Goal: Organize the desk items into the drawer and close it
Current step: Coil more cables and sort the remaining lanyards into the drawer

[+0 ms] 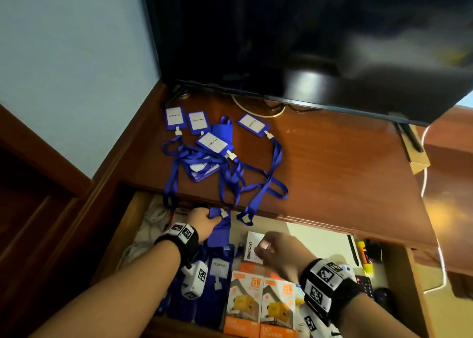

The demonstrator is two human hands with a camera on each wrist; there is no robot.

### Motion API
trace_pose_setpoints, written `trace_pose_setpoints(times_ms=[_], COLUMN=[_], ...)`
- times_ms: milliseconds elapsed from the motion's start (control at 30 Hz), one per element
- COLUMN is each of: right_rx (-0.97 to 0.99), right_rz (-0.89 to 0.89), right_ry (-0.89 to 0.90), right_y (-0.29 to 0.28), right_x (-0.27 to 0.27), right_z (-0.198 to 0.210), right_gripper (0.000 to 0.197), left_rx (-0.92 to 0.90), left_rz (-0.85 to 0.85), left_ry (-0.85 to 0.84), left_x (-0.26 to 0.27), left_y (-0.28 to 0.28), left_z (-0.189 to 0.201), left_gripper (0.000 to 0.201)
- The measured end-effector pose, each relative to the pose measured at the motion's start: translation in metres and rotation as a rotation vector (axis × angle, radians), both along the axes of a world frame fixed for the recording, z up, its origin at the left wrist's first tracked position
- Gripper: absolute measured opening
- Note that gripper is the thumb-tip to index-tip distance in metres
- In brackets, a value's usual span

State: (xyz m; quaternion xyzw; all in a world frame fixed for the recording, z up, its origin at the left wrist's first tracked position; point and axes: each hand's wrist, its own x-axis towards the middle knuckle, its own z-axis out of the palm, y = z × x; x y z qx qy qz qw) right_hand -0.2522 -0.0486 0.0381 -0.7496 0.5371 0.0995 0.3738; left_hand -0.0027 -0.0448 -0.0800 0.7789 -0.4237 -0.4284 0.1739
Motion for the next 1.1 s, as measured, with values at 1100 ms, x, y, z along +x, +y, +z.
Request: trace_pose_setpoints(times_ms=[1100], right_rx=[-0.170], right_rz=[0.071], right_ry=[-0.201], right_y=[-0.096], right_x=[0.142], right_z=[0.031], right_gripper=[0.028], left_rx=[-0.083], left_rz=[-0.024], left_ry=[-0.018], left_x=[0.051], left_y=[0.072], left_z=[0.098], left_gripper=[0.014])
